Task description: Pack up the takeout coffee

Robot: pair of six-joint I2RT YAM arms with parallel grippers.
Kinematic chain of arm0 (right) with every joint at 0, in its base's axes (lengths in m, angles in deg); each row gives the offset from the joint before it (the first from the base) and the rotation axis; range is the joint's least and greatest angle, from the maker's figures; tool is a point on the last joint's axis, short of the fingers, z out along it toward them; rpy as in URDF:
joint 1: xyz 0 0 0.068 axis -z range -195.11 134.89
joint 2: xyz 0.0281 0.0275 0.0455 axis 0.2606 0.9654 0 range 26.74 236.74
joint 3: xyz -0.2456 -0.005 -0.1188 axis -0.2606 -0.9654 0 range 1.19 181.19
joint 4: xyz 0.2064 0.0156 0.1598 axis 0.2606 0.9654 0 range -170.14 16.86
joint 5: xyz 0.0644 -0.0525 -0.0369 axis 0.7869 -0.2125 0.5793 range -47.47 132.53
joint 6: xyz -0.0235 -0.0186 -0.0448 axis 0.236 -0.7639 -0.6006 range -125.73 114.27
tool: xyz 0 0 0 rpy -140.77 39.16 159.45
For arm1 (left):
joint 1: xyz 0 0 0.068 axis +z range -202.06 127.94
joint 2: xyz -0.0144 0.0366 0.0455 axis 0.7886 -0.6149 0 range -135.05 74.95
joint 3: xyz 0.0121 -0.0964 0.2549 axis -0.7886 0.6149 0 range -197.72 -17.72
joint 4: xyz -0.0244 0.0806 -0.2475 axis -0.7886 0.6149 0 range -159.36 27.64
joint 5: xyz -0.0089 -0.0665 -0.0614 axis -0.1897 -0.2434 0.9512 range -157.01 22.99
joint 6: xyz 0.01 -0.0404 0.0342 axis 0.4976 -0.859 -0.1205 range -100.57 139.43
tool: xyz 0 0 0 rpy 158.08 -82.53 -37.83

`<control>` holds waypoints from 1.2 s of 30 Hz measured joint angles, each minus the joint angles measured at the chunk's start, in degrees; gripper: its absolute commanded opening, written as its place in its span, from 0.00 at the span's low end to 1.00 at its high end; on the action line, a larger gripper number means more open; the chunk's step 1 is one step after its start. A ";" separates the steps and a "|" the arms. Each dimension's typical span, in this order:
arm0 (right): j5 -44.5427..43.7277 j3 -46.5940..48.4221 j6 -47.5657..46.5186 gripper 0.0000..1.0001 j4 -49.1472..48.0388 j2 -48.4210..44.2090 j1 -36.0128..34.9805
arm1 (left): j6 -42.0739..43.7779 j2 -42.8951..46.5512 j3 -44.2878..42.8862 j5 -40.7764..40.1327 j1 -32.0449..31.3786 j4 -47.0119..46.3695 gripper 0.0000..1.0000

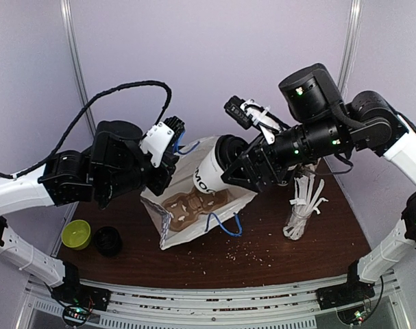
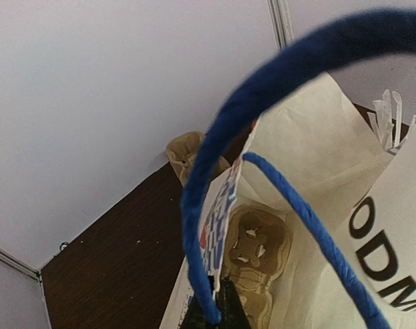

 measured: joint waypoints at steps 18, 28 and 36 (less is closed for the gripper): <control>-13.14 -19.15 -1.18 0.78 -16.24 3.74 -3.43 | -8.02 -0.09 0.22 6.60 -1.36 0.79 0.00; -13.90 -28.92 -1.33 0.77 -24.09 5.84 -3.69 | -11.54 1.44 3.61 9.22 -1.79 -0.02 0.00; -14.36 -36.39 -0.74 0.77 -27.80 4.24 -4.81 | -11.80 1.86 4.96 10.14 -2.14 -0.98 0.00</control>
